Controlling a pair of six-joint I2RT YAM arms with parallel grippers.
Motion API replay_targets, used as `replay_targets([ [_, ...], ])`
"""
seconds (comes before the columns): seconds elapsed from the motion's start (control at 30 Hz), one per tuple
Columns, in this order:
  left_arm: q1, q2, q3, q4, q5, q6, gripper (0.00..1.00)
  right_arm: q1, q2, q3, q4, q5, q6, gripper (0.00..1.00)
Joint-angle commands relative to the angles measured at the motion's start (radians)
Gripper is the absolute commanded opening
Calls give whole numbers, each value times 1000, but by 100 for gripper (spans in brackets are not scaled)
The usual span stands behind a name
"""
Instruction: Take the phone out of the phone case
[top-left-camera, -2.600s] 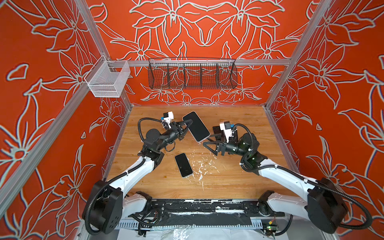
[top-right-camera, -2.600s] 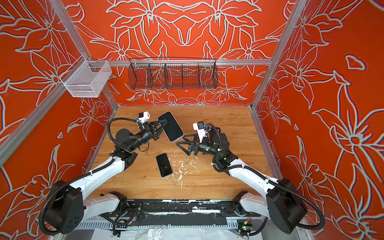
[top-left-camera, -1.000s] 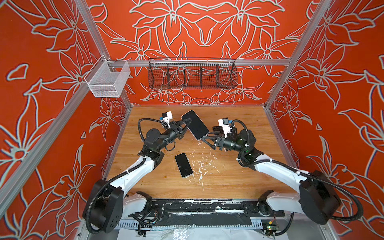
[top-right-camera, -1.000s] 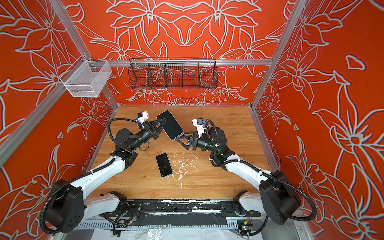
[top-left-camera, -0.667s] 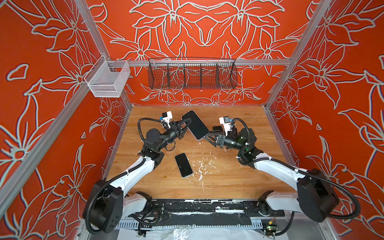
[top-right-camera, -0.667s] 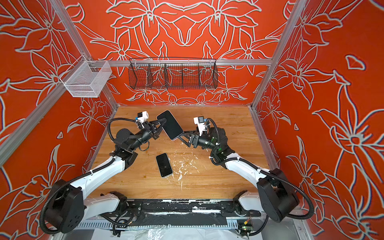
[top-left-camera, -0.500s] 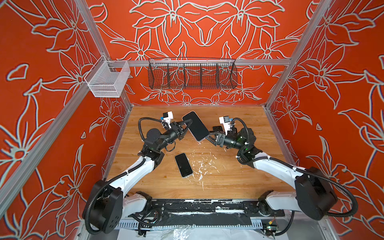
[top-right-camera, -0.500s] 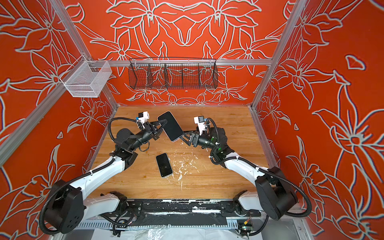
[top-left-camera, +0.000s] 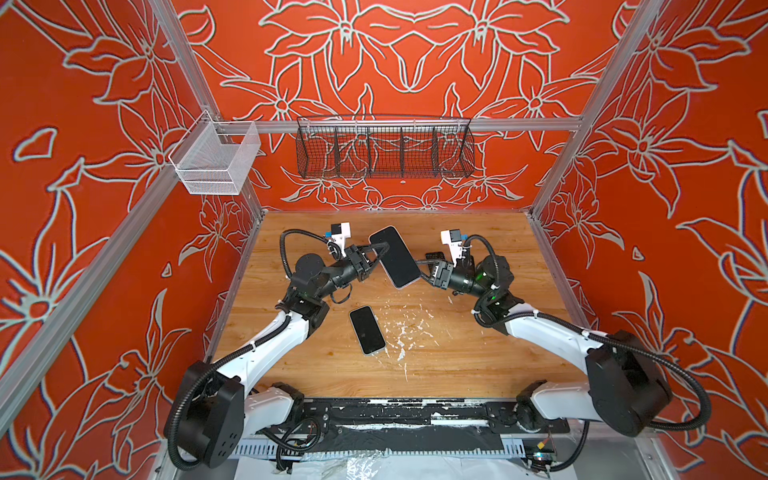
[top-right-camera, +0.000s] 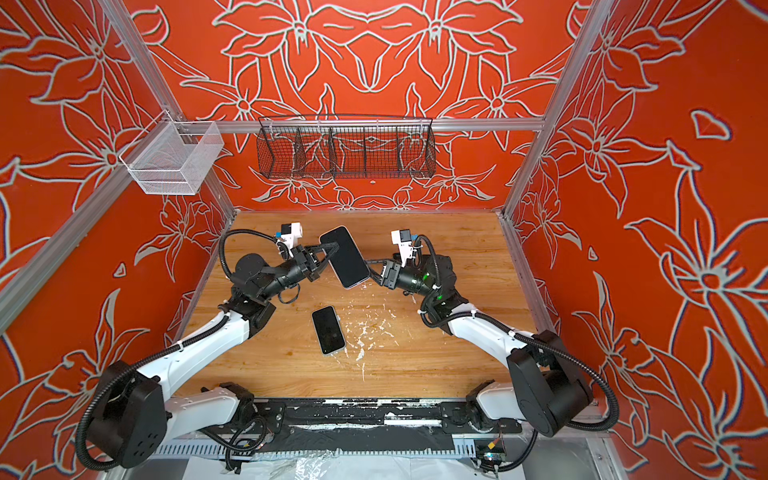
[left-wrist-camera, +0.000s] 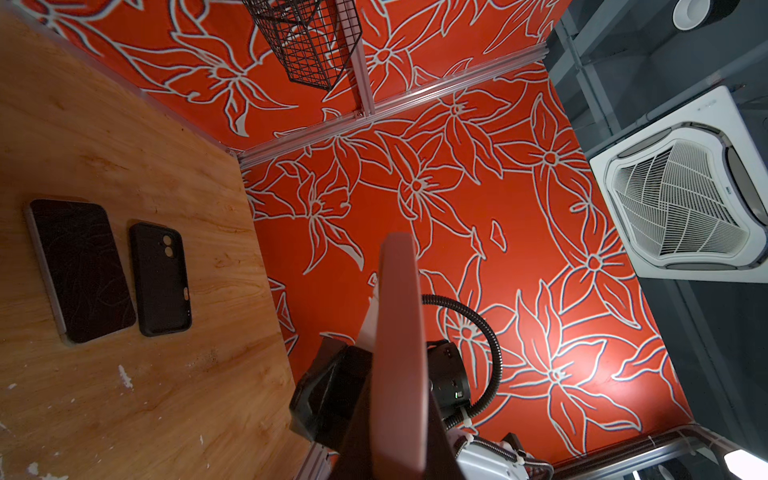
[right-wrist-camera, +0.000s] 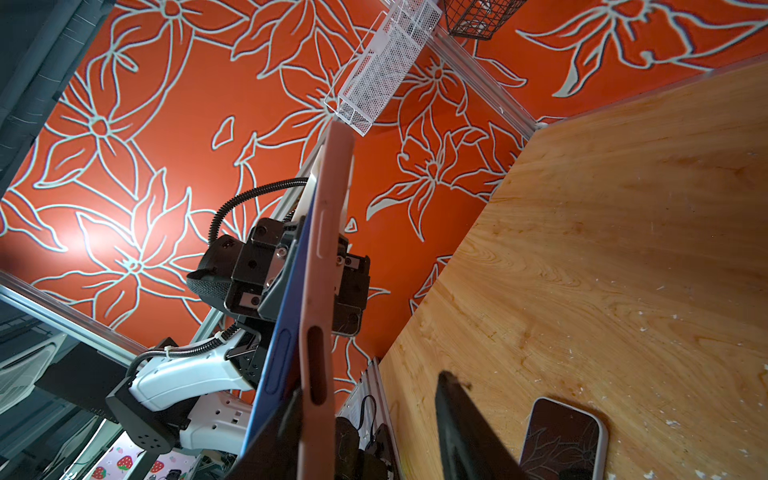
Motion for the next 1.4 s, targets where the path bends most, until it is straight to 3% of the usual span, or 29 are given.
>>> replay_targets([
  [0.0, -8, 14, 28, -26, 12, 51, 0, 12, -32, 21, 72, -74, 23, 47],
  [0.2, -8, 20, 44, -70, 6, 89, 0, 18, -41, 11, 70, -98, 25, 42],
  [0.33, -8, 20, 48, -93, -5, 108, 0, 21, -37, 7, 70, -99, 23, 31],
  [0.6, -8, 42, 45, -87, -2, 113, 0, 28, -33, 12, 97, -108, 48, 24],
  [0.83, -8, 45, 45, -104, -5, 131, 10, 43, -31, 14, 126, -107, 80, 12],
  [1.1, -8, 36, 41, -128, -5, 146, 14, 49, -46, 10, 148, -91, 107, 6],
  [1.37, -8, 20, 32, -134, 0, 151, 34, 50, -50, 2, 170, -58, 118, 3],
])
